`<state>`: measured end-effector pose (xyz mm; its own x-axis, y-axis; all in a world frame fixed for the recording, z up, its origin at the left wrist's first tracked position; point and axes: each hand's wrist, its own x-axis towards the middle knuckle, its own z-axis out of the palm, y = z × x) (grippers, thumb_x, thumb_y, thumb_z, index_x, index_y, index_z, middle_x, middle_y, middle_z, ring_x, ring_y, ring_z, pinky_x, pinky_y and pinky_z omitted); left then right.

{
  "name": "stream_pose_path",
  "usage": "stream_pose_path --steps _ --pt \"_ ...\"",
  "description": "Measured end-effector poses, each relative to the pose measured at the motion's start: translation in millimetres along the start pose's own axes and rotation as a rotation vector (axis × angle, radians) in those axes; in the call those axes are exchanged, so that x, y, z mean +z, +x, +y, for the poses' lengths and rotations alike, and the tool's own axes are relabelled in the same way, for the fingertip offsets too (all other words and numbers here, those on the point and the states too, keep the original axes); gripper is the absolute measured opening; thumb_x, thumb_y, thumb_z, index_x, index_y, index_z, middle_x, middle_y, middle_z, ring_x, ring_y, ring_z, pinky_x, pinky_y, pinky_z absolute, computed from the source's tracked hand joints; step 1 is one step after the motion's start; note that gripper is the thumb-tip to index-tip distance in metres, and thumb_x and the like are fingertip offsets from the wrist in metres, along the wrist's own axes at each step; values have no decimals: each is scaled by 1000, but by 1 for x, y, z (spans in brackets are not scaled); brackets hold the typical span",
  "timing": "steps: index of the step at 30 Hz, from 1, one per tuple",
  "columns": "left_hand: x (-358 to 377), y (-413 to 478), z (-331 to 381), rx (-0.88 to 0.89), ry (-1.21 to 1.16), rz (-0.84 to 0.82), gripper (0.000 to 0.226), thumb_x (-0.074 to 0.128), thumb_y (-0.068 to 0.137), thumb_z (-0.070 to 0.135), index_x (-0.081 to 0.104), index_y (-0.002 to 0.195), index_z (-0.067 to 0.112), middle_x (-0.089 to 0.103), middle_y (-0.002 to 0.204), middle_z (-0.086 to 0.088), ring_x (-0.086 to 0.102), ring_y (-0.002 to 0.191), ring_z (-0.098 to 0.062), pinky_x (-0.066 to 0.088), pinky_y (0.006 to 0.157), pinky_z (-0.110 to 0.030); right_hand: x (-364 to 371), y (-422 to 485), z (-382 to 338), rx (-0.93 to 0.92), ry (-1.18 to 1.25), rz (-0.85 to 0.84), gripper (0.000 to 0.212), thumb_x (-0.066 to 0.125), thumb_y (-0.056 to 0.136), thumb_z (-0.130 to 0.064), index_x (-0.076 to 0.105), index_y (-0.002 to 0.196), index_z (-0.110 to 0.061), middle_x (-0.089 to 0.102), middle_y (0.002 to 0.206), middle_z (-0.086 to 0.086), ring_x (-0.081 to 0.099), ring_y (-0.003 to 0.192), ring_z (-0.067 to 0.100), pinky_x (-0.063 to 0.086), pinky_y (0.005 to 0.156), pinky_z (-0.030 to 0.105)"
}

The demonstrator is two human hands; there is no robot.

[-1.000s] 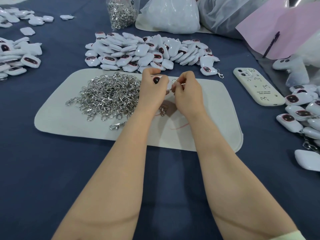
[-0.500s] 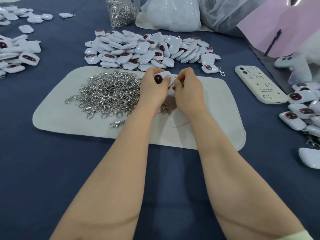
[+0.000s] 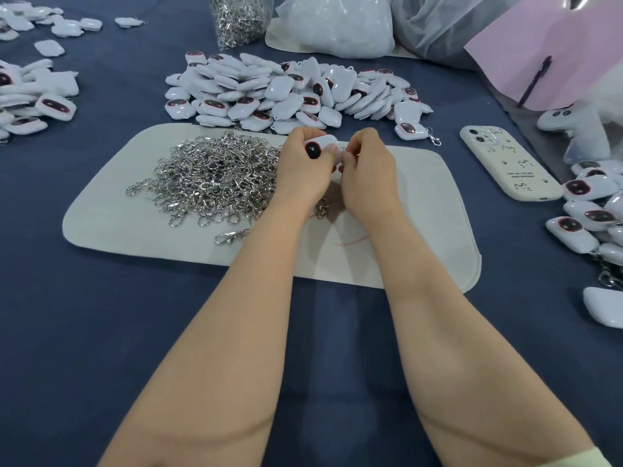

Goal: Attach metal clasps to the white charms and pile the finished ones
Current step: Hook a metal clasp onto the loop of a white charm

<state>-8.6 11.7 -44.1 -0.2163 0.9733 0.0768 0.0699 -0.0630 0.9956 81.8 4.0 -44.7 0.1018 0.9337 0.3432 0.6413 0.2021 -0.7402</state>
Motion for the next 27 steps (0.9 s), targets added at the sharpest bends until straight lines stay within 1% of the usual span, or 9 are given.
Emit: stream_pose_path --steps 7,10,12,14,16,17,21,24,27 --pt "-2 -2 3 101 129 -8 18 61 88 12 54 104 14 57 89 6 58 85 -12 51 90 -37 0 -1 -1 -58 -94 47 7 42 90 -2 48 92 -7 54 95 12 45 83 24 27 65 27" --pt "-2 -2 7 47 18 -5 14 60 88 9 53 100 14 61 100 -5 62 98 -21 51 93 -42 -1 -1 -3 -55 77 91 9 46 90 -1 52 97 -2 55 91 6 47 77 18 36 68 24" --pt "-2 -2 11 -66 -141 22 9 58 90 5 55 95 11 61 101 -11 62 102 -29 51 94 -44 -1 -1 -4 -21 204 70 13 49 89 0 51 99 -9 56 91 -3 50 72 11 38 66 13" --pt "-2 -2 14 -212 -372 3 7 53 92 0 56 87 5 59 89 -13 62 87 -26 57 84 -34 -1 -1 -4 21 281 28 16 51 89 -1 49 97 -15 55 89 -8 50 74 2 39 68 7" --pt "-4 -2 16 -317 -552 -31 18 49 93 -4 56 77 1 59 79 -12 59 75 -17 57 63 -19 -1 1 -3 52 306 1 14 53 90 -4 51 96 -17 56 89 -10 52 79 1 39 70 5" --pt "-6 -1 16 -345 -606 -34 18 49 93 -4 56 77 0 59 79 -11 59 75 -16 55 58 -16 -1 2 -3 61 309 -4 13 54 90 -6 53 96 -18 57 89 -9 53 82 3 40 71 5" --pt "-10 2 17 -398 -698 -28 12 51 93 -3 56 82 -1 58 84 -12 58 78 -16 56 58 -15 -1 5 0 69 290 -41 11 55 92 -12 60 101 -15 61 95 -7 56 90 6 39 73 4" --pt "-11 2 18 -432 -727 -26 13 50 94 0 57 83 1 59 83 -11 58 74 -15 55 55 -16 1 5 0 40 253 -35 15 54 93 -12 62 106 -11 60 94 -9 54 87 4 38 72 2" --pt "-11 2 20 -438 -656 -14 9 49 94 4 57 91 3 58 94 -13 58 72 -17 53 50 -18 1 4 -1 34 271 11 12 53 92 -10 61 101 -13 57 86 -15 51 80 -2 38 71 2"
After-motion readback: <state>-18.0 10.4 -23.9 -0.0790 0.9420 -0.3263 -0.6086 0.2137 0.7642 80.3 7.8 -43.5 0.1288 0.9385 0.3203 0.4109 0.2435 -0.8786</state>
